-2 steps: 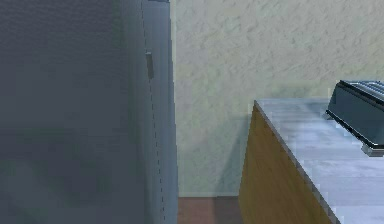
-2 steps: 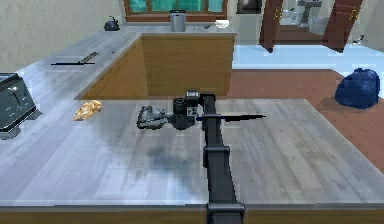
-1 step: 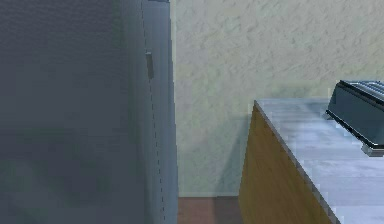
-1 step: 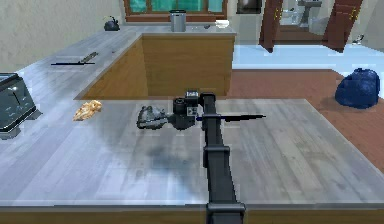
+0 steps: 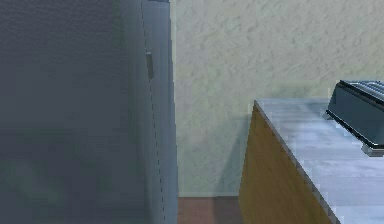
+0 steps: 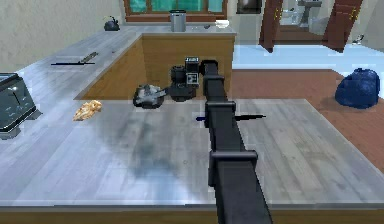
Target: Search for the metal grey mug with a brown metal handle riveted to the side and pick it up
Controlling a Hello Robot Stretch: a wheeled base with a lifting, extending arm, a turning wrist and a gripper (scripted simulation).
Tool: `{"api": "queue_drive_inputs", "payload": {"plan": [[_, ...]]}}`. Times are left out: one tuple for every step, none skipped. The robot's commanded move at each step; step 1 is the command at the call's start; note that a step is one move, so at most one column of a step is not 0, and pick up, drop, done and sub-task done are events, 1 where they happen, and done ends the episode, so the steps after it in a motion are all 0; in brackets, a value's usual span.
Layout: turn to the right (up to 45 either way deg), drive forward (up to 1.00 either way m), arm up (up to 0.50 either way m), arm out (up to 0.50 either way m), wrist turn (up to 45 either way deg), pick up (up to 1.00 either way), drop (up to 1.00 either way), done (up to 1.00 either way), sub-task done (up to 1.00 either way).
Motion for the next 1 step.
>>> {"api": "queue_drive_inputs", "payload": {"plan": [[0.0, 0.0, 0.0, 0.0, 0.0, 0.0, 0.0, 1.0, 0.0]]}}
